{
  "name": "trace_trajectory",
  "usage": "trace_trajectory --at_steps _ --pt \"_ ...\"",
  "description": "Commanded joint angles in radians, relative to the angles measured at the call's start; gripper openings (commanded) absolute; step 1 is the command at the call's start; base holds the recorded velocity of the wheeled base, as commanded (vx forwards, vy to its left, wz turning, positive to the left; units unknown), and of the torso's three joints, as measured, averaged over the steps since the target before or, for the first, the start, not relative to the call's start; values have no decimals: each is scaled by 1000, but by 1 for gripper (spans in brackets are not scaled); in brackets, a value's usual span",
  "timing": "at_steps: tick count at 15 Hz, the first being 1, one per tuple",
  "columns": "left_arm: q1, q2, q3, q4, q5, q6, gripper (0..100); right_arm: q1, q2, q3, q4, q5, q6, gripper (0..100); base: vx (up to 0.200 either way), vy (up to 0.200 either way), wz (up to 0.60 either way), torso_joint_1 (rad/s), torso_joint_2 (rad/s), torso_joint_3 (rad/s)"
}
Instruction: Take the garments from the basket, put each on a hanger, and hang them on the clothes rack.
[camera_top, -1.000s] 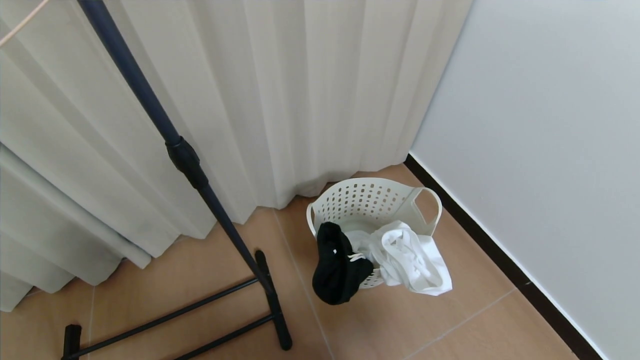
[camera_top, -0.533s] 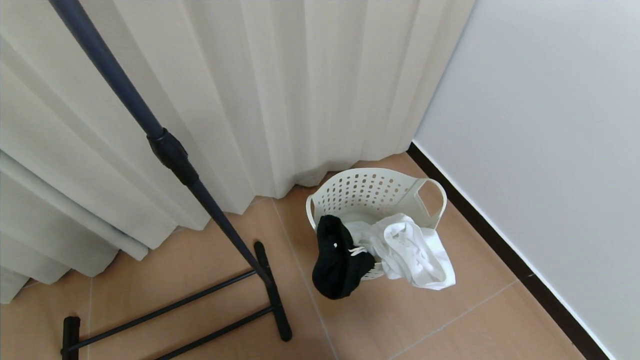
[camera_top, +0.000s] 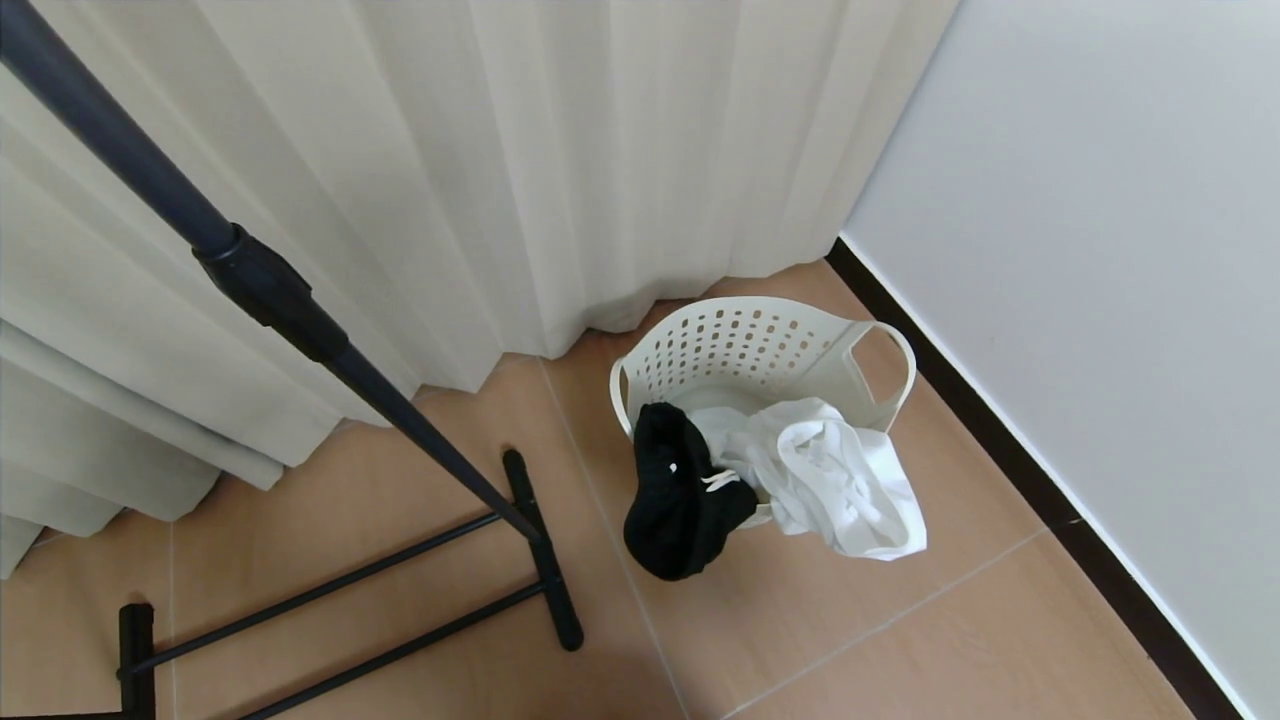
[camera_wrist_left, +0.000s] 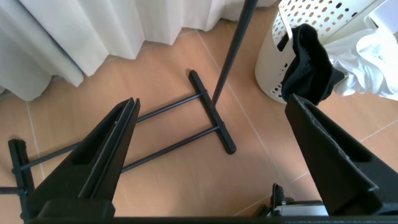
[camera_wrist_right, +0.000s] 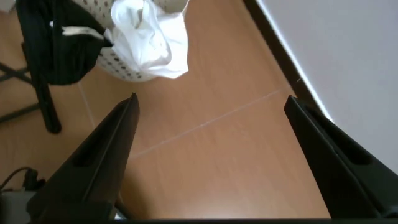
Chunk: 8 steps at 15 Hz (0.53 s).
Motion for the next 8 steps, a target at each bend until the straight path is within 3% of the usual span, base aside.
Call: trace_trajectory --at_steps 1,3,4,6,8 --pt "0 0 1 -2 0 2 100 83 272 -5 -18 40 -26 100 0 0 0 12 2 -154" --pt "2 0 3 -3 2 2 100 123 412 -54 -70 40 -43 100 0 0 0 0 0 -66" --pt "2 0 3 -5 2 2 100 149 588 -134 -95 36 -80 100 0 0 0 0 0 0" --pt "2 0 3 -5 2 4 100 164 786 -215 -99 31 -263 100 0 0 0 0 0 0" --pt "2 0 3 -5 2 4 100 163 964 -312 -102 11 -513 100 0 0 0 0 0 0"
